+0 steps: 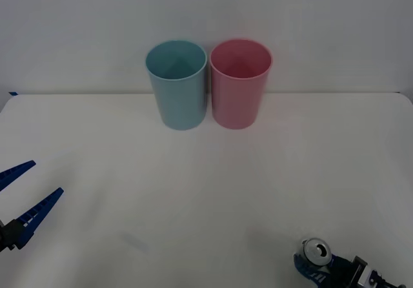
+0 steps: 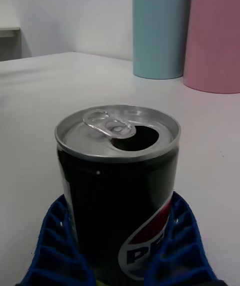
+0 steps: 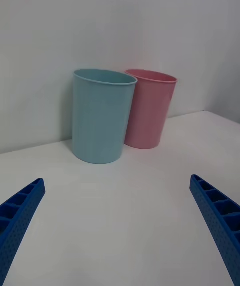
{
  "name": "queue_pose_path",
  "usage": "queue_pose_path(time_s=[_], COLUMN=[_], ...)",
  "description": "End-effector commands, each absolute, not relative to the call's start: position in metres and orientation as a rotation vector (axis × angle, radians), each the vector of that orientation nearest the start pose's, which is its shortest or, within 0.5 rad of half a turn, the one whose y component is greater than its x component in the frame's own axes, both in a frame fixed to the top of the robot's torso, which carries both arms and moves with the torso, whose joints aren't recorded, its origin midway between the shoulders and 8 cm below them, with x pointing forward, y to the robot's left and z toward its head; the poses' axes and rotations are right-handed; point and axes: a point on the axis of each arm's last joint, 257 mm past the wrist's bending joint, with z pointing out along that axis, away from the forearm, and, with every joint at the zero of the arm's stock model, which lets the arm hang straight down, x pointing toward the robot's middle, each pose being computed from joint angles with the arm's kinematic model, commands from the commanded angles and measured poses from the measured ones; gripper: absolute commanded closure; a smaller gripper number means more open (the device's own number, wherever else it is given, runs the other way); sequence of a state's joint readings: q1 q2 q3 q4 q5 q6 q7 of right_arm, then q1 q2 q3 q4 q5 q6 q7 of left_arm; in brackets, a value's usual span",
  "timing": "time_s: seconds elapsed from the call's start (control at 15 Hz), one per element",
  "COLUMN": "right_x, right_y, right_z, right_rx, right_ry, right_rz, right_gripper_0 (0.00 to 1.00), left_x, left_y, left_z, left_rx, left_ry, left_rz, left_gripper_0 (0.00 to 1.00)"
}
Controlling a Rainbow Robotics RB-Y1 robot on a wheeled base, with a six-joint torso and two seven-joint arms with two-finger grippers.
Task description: Grasp the object on the table and drop it into the matching bin: aluminum can to the light blue bin, PET bottle to the pink bin.
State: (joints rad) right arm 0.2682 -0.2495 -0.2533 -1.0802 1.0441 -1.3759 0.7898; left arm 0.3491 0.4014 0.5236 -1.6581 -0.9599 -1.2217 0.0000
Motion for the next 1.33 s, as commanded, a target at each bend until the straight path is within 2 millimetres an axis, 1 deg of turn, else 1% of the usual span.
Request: queue_pose_path(time_s=[0.07, 0.4, 0.6, 0.73, 0.93, 1.07, 1.33], right_x=[0.293, 0.298, 0.304, 0.309, 0.320, 0.332, 0.354], right_y=[-0.214, -0.221, -0.221, -0.217, -0.205, -0.197, -0.176], right_z=[-0.359, -0.343, -0.325, -0.312, -0.291, -0.276, -0.239], right_rx=[-0.730, -0.744, -0.742, -0.736, -0.710, -0.692, -0.657], right_ry=[1.422, 1.398, 1.399, 1.405, 1.407, 1.402, 1.371], right_rz=[0.525, 0.519, 0.549, 0.560, 0.594, 0.602, 0.644], right_gripper_0=[1.00, 1.00, 1.00, 1.00, 1.00, 1.00, 1.00], left_x=[0.342, 0.342, 0.342, 0.342, 0.342, 0.342, 0.342], left_y=[0.330, 0.330, 0.330, 0.330, 0.330, 0.330, 0.330], left_z=[-0.169, -0.169, -0.169, -0.169, -0.169, -0.169, -0.169], left_rx=[0.465, 0.465, 0.465, 0.465, 0.465, 0.465, 0.465], left_ry=[1.441, 1.441, 1.441, 1.441, 1.441, 1.441, 1.441], left_rz=[-0.567, -0.567, -0.567, -0.567, -0.567, -0.567, -0.567], left_gripper_0=[0.00, 0.00, 0.00, 0.00, 0.00, 0.00, 0.00])
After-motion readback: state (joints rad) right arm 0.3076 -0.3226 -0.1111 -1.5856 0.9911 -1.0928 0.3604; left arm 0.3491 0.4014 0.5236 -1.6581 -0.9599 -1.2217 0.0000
